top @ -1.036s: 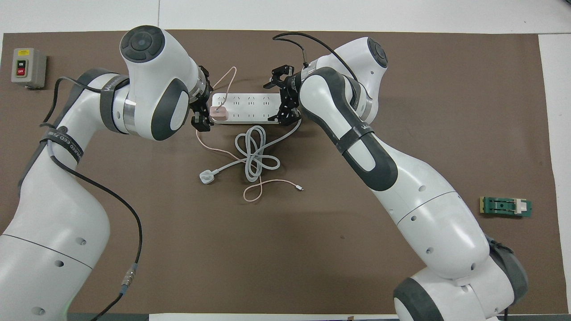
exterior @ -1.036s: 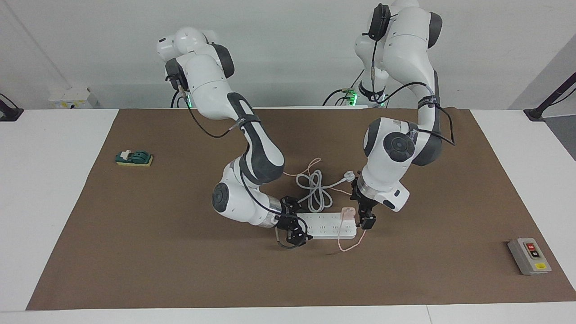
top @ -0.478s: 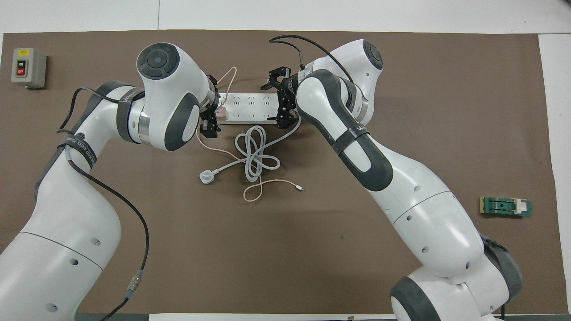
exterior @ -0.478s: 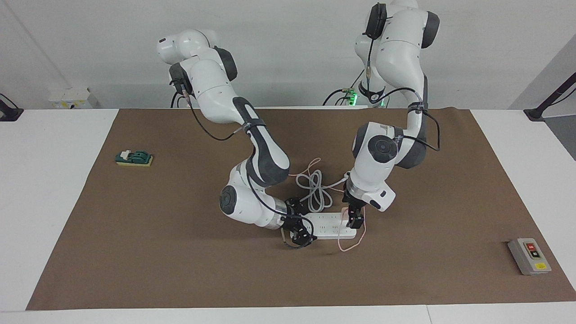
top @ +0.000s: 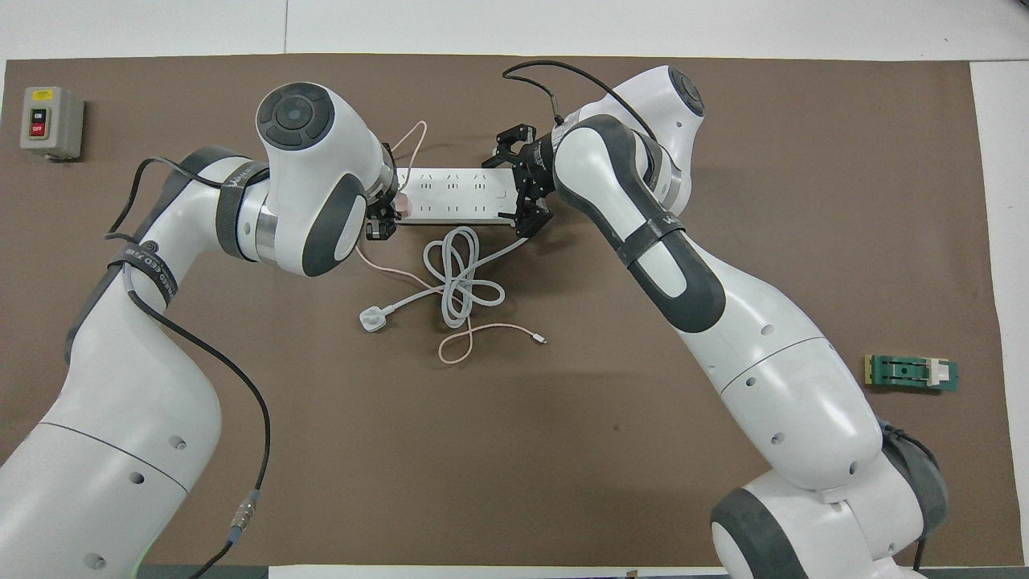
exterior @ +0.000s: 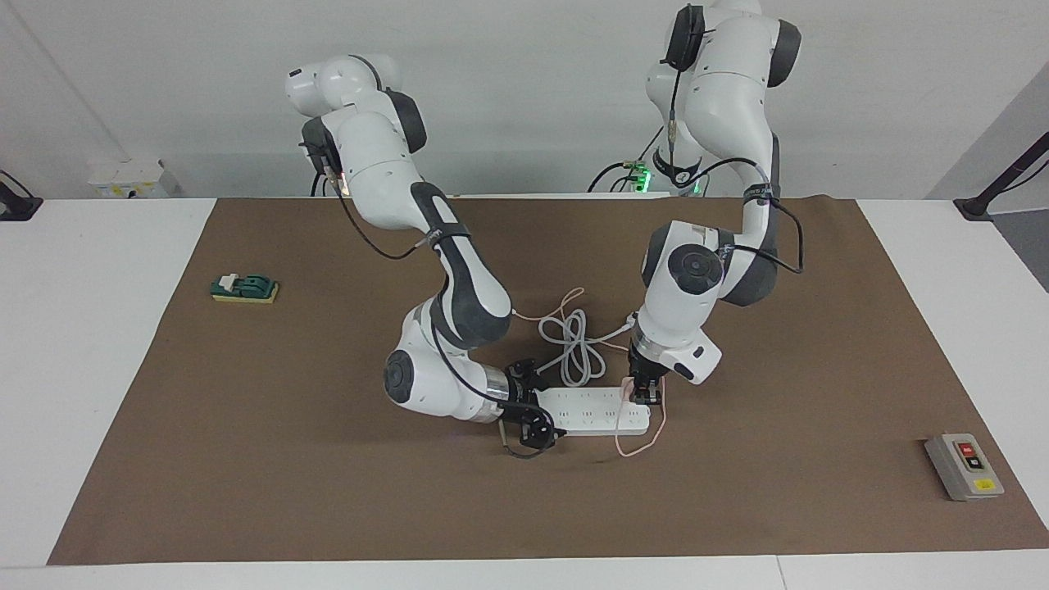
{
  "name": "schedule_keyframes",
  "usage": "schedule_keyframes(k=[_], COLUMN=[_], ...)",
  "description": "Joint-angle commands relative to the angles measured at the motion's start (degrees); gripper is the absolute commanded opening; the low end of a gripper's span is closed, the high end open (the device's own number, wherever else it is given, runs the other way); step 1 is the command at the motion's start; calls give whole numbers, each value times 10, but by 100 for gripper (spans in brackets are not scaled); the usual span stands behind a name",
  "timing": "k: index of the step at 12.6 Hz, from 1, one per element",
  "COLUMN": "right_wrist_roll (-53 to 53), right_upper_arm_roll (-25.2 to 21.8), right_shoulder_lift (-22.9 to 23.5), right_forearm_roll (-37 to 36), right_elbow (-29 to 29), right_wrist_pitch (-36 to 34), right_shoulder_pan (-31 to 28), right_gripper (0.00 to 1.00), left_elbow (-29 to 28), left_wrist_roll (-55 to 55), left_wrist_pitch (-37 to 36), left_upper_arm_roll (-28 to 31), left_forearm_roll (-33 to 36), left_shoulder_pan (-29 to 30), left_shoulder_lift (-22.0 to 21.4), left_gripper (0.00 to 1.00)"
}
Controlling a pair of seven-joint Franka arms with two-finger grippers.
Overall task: Unplug charger and place it aside
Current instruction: 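Grasp the pink charger with the left gripper while the right gripper grips the strip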
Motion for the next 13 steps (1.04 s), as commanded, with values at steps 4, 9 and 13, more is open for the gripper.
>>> schedule_keyframes(k=[4, 9, 13], right_wrist_roll=[-15, -16, -15], right_upper_arm_roll=[4, 5, 11], right_shoulder_lift=[20, 21, 21], right_forearm_roll=[4, 4, 4], right_elbow=[39, 40, 41], right_wrist_pitch=[-25, -26, -42], right_shoulder_pan=[-12, -10, -16], right_gripper=[100, 100, 100], left_elbow=[-21, -22, -22], left_wrist_roll=[-10, -10, -10], left_wrist_pitch=[11, 12, 12], left_upper_arm_roll=[8, 8, 8], left_forearm_roll=[13, 13, 13], left_shoulder_pan=[-10, -10, -10], left_shoulder_lift=[-18, -18, -18], left_gripper=[0, 0, 0])
